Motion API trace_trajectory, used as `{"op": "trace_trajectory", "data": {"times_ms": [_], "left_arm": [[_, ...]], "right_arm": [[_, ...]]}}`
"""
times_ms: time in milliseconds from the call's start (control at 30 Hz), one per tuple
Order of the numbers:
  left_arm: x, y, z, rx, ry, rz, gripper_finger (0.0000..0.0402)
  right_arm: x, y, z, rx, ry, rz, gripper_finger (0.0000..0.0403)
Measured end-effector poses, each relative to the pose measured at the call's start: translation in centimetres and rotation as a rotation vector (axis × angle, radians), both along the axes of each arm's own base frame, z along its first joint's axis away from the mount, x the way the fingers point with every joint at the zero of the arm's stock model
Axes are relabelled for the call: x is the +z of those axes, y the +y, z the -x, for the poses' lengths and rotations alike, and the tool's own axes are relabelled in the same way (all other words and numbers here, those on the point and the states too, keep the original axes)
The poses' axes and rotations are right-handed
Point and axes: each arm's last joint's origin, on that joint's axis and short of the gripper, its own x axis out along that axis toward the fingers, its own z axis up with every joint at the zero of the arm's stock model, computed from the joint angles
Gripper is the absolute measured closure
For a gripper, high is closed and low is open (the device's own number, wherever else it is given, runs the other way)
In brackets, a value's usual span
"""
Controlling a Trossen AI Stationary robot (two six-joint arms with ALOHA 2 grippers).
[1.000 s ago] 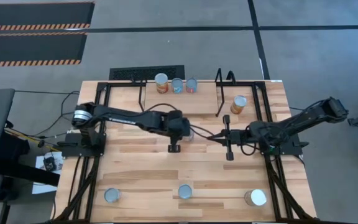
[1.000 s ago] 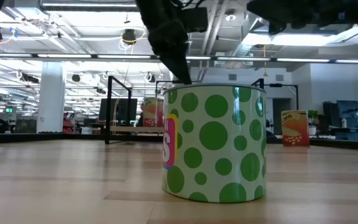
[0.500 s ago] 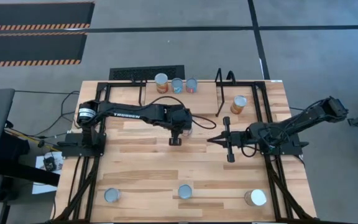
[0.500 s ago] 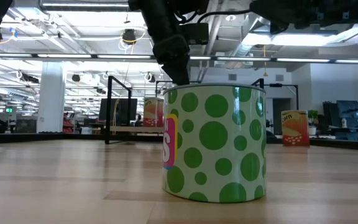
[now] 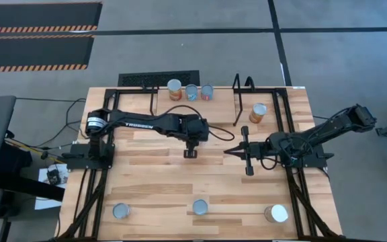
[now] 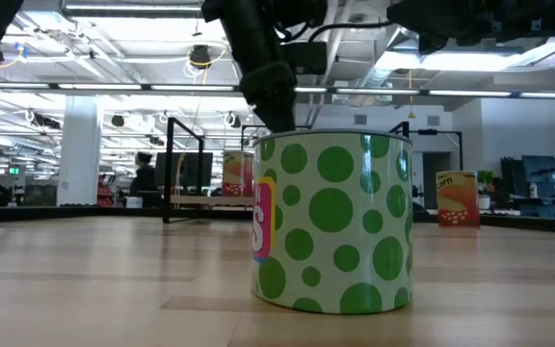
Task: Pick and place cans onto a shelf
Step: Put the top canned peaches on the shelf
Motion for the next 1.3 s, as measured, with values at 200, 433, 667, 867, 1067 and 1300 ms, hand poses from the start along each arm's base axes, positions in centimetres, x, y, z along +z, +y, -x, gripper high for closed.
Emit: {"op": "trace_trajectory", "data": {"times_ms": [200, 433, 667, 867, 1067, 1300], "left_arm": [[2.4, -0.1, 0.7, 0.003, -0.026, -0.028, 0.0344], [6.4, -0.8, 4.9, 0.05, -0.18, 0.003, 0.0387], [6.5, -2.2, 12.5, 0.069, -0.47, 0.058, 0.0397], [3.5, -2.7, 18.9, 0.096, -0.732, 0.131, 0.0401], [-0.6, -2.3, 23.5, 0.097, -0.926, 0.15, 0.0401], [-2.6, -1.8, 26.7, 0.089, -1.035, 0.144, 0.0401]], "right_arm": [[0.0, 0.0, 0.0, 0.0, 0.004, 0.001, 0.0393], [-0.1, 0.0, 0.0, 0.0, 0.013, -0.004, 0.0393], [-0.2, -0.1, 0.0, -0.005, 0.018, -0.008, 0.0393], [-0.1, -1.0, -0.3, -0.049, 0.022, -0.075, 0.0393], [0.0, -1.4, -2.0, -0.084, 0.051, -0.093, 0.0393], [0.4, -1.3, -5.3, -0.107, 0.132, -0.071, 0.0393]]}}
